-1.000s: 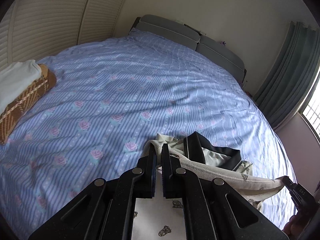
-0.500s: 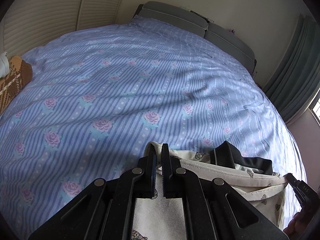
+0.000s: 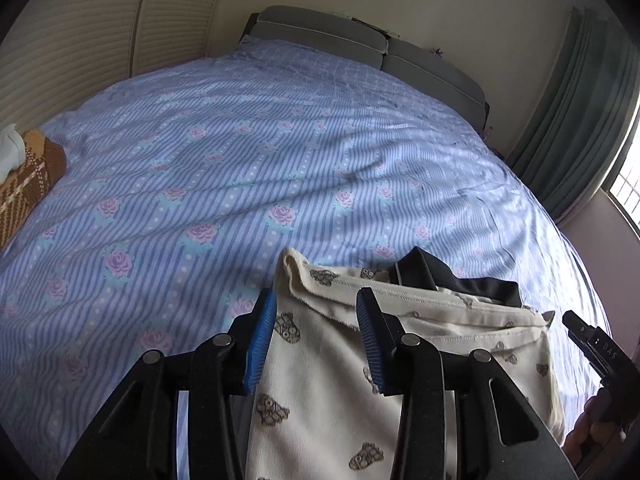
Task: Fold small clothes
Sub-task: 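Open both grippers and release the hem onto the shirt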
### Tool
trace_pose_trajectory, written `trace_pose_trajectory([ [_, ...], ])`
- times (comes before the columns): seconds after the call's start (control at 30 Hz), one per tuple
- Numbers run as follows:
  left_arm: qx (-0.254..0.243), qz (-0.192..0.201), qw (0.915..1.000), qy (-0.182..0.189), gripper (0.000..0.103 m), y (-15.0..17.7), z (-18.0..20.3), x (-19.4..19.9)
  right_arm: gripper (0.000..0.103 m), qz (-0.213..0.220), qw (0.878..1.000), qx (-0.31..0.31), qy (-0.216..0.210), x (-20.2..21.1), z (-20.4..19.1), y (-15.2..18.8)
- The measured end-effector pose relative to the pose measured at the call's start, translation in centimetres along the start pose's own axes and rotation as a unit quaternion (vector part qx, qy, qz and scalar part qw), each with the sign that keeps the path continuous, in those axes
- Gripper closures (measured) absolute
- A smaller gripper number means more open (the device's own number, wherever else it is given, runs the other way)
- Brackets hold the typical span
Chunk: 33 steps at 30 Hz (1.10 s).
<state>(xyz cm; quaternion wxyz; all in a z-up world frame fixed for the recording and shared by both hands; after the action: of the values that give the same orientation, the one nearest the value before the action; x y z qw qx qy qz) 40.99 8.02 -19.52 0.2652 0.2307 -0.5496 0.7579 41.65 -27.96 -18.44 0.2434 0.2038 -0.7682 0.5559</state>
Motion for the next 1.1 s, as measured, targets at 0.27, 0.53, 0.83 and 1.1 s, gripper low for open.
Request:
trace_pose_trajectory([
  [0.27,-0.079,-0.05,0.9955,0.016,0.062,3.3,2.4,-1.3,0.049,-0.051,0.992,0.085,-0.074,0.3,-6.4,3.9],
  [0.53,-0.075,-0.063,0.9949,-0.024,0.062,2.0,0.4,-4.4,0.05,-0.093,0.98,0.165,-0.055,-3.4,-9.6,6.0],
  [0.83,-0.075,-0.046,0.995,-0.047,0.062,-1.9,-1.0,-6.3,0.05,-0.079,0.989,0.126,-0.012,-6.2,-8.1,1.7],
  [1.1,-0.078,-0.03,0.9963,-0.02,0.062,-2.2,-0.2,-4.2,0.05,-0.064,0.989,0.129,-0.03,-4.1,-8.1,0.4],
])
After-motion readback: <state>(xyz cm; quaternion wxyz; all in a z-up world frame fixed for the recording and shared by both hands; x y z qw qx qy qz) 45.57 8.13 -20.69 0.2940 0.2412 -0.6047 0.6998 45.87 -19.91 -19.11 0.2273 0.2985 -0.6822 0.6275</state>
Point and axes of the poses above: each gripper's, at about its wrist camera, not at the fingertips, and x roughly against the way its jaws point, z to its right, y to its underside, the point moved 5 cm from there along -x, roughly the way its jaws point, and after that the axes turned 2 degrees about z, right-handed, at the moved point
